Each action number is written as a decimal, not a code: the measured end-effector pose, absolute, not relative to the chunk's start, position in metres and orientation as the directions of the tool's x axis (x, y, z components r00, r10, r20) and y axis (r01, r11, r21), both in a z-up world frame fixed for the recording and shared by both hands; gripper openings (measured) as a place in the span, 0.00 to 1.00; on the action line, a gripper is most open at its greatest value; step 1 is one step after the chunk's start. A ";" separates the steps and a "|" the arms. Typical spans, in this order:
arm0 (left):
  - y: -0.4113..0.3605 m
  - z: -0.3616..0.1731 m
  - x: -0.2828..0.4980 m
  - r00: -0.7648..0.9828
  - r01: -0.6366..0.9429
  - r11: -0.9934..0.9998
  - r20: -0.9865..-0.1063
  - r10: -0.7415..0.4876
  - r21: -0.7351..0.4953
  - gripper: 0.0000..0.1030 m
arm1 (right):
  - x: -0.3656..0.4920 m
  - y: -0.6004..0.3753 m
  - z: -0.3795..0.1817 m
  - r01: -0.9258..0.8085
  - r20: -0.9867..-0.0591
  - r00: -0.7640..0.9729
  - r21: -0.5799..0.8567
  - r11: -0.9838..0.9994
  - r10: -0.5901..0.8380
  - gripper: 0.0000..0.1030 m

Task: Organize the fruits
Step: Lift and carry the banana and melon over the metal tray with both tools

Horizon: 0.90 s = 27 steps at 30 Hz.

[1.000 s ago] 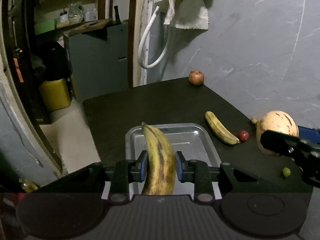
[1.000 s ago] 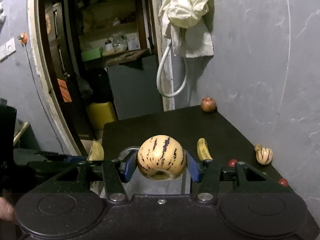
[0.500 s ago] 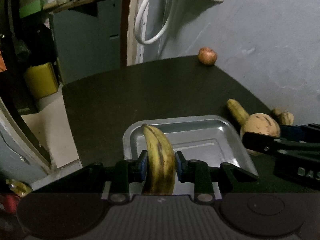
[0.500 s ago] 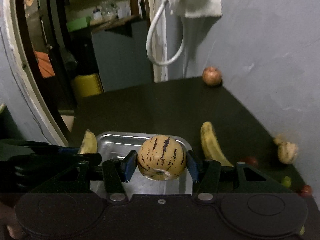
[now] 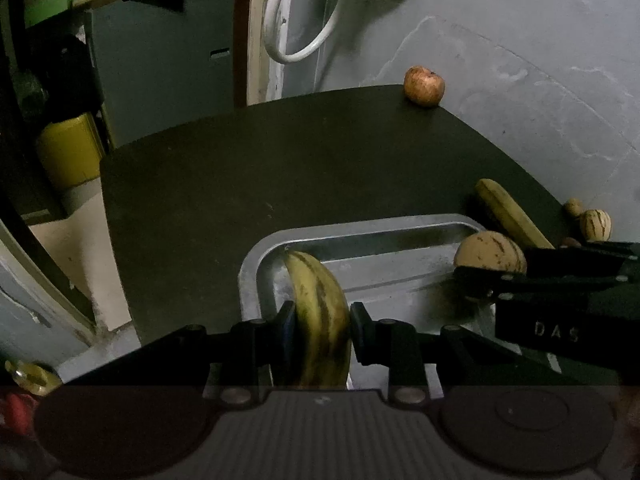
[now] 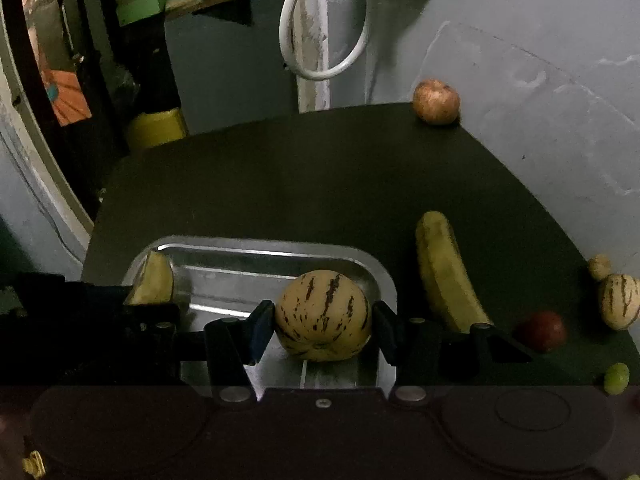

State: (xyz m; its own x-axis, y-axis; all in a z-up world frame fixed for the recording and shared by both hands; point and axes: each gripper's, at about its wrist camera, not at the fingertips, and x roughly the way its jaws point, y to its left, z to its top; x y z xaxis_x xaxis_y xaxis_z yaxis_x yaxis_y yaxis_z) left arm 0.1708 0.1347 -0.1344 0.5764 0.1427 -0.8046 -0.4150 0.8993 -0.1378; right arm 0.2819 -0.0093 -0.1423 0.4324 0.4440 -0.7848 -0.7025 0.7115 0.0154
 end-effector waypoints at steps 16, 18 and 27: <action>0.122 -0.139 0.170 0.585 -0.368 0.928 -0.790 0.183 -0.058 0.31 | 0.290 -0.001 -0.141 -0.711 -0.781 0.436 0.005 0.703 0.447 0.53; 0.122 -0.139 0.169 0.587 -0.366 0.929 -0.789 0.183 -0.057 0.31 | 0.290 0.000 -0.140 -0.710 -0.782 0.437 0.005 0.704 0.445 0.53; 0.121 -0.139 0.169 0.586 -0.363 0.931 -0.788 0.190 -0.046 0.36 | 0.291 0.003 -0.138 -0.699 -0.790 0.432 0.013 0.715 0.436 0.54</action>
